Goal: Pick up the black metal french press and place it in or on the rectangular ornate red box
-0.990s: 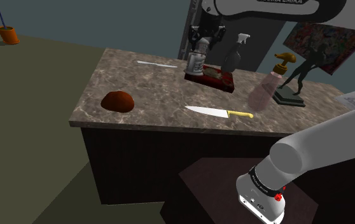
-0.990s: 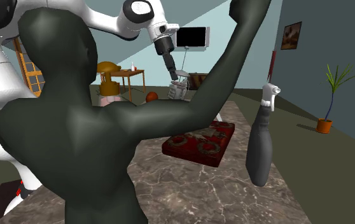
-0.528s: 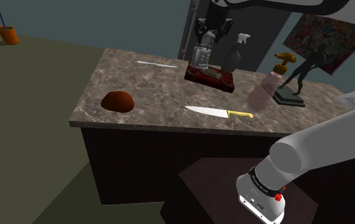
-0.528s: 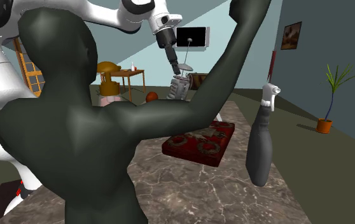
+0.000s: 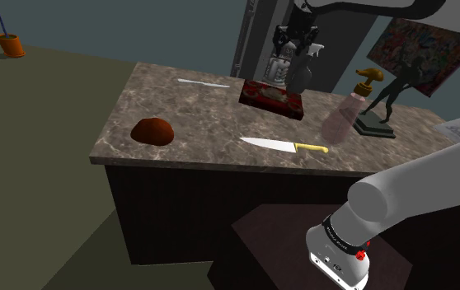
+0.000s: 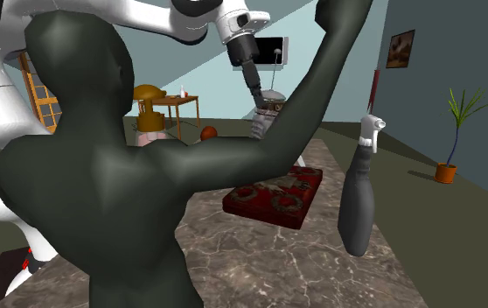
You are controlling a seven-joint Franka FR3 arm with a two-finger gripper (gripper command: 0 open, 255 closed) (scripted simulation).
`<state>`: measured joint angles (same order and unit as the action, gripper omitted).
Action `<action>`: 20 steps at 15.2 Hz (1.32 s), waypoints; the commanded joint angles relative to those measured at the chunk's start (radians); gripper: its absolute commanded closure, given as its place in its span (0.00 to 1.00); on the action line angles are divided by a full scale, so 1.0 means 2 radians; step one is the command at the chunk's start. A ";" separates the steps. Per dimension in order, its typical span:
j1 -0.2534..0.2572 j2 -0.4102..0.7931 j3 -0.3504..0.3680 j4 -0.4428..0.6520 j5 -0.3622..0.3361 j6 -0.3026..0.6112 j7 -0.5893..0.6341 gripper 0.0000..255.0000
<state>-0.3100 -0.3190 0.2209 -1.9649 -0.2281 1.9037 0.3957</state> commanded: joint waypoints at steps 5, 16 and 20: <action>-0.014 0.011 -0.027 -0.012 -0.002 0.032 -0.034 1.00; -0.014 0.009 -0.027 -0.081 -0.010 0.098 -0.017 1.00; -0.015 0.009 -0.027 -0.081 -0.010 0.098 -0.017 1.00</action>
<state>-0.3383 -0.3070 0.1679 -2.1225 -0.2480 2.1008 0.3622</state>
